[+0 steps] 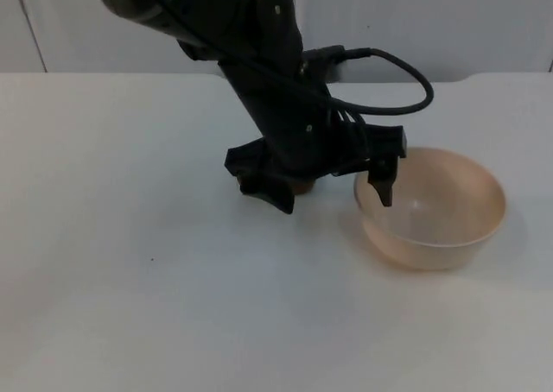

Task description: Pick up the bowl with the left hand and pour the coffee beans from the cup into the bowl with the right hand.

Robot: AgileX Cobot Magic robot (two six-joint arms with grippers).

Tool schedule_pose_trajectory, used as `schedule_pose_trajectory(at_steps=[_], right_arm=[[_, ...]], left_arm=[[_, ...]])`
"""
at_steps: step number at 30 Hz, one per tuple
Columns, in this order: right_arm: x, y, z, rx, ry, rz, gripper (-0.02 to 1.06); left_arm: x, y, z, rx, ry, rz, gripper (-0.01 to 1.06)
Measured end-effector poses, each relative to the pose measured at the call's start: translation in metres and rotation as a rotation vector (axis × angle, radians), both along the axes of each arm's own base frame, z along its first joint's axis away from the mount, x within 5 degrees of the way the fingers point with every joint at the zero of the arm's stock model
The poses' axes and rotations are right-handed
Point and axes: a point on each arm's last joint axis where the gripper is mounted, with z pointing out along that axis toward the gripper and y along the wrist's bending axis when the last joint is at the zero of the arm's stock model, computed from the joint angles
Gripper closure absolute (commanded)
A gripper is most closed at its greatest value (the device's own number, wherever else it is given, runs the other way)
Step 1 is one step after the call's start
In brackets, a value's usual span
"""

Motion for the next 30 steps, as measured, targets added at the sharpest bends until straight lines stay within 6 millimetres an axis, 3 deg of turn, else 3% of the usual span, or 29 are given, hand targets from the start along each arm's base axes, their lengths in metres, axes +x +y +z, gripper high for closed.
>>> schedule_pose_trajectory(at_steps=[11, 30], right_arm=[[0.0, 0.0, 0.0, 0.0, 0.0, 0.0, -0.01], [0.0, 0.0, 0.0, 0.0, 0.0, 0.0, -0.01]], left_arm=[[0.0029, -0.0006, -0.0053, -0.002, -0.021, 0.007, 0.3], [0.004, -0.001, -0.0096, -0.002, -0.026, 0.013, 0.3]])
